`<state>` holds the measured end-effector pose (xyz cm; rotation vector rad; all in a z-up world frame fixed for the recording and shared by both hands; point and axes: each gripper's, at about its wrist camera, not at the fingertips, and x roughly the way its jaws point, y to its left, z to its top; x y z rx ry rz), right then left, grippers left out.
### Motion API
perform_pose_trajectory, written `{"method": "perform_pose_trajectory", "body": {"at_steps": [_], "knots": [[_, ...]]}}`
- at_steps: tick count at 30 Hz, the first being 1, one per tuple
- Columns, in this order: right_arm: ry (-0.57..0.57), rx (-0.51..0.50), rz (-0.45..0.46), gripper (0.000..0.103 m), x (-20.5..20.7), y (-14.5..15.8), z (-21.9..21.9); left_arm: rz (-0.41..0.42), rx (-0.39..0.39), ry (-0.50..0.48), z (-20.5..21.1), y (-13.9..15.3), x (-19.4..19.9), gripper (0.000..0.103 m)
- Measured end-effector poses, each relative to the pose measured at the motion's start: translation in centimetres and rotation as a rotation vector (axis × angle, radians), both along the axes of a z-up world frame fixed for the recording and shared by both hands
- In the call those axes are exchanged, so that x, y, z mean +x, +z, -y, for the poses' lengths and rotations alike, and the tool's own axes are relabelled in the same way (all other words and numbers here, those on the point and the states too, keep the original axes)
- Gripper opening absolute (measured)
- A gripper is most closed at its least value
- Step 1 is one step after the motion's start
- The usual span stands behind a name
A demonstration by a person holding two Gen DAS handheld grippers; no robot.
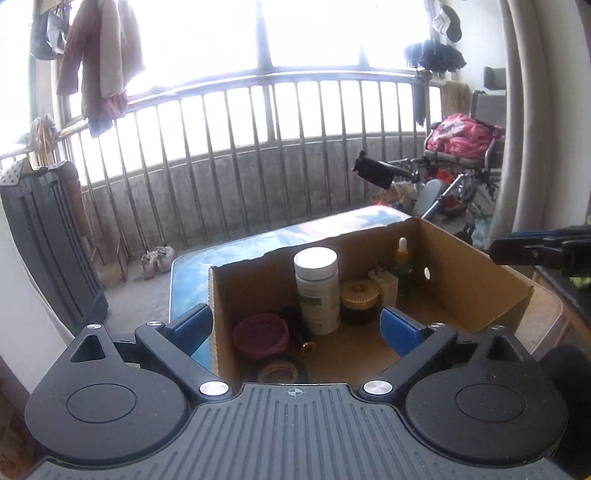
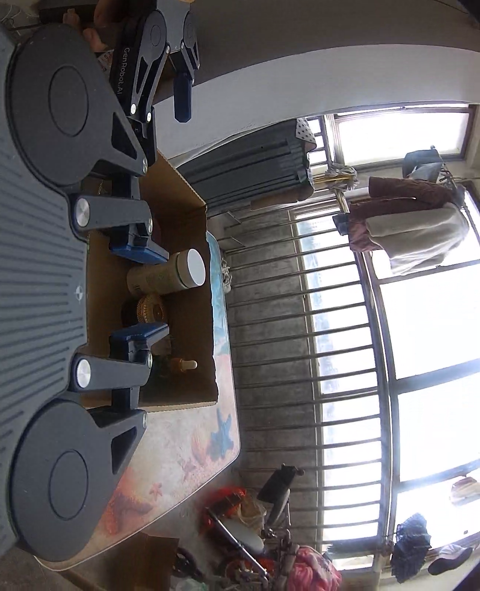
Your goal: Organize rigid objects
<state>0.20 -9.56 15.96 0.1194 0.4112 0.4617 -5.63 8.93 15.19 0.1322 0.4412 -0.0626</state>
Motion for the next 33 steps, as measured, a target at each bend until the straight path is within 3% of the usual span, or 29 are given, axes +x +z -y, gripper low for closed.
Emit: {"method": "perform_pose_trajectory", "body": {"at_steps": [3, 6, 11, 16, 20, 23, 30, 33], "knots": [[-0.016, 0.066, -0.023, 0.038, 0.7, -0.6, 0.1, 0.012, -0.02, 0.049, 0.0, -0.6, -0.2, 0.1], [-0.027, 0.041, -0.032, 0.038, 0.8, -1.0, 0.0, -0.02, -0.061, 0.038, 0.1, -1.0, -0.1, 0.1], [-0.052, 0.007, -0.021, 0.038, 0.4, -1.5, 0.1, -0.04, 0.013, 0.046, 2.0, -1.8, 0.1, 0.1], [-0.039, 0.017, -0.042, 0.038, 0.0, -2.0, 0.6, -0.024, -0.044, 0.032, 2.5, -2.0, -0.5, 0.103], [-0.05, 0.005, -0.044, 0.039, -0.3, -2.1, 0.9, -0.029, -0.003, 0.065, 3.3, -2.1, -0.8, 0.103], [-0.053, 0.025, -0.047, 0.044, -0.5, -2.2, 1.1, -0.015, 0.025, 0.071, 3.8, -2.0, -1.1, 0.103], [-0.049, 0.01, -0.039, 0.045, -1.1, -2.0, 0.8, -0.055, -0.037, 0.06, 3.5, -2.0, -1.4, 0.103], [-0.082, -0.014, -0.036, 0.054, -1.1, -1.8, 0.7, -0.064, -0.047, 0.076, 3.5, -1.8, -1.6, 0.103]]}}
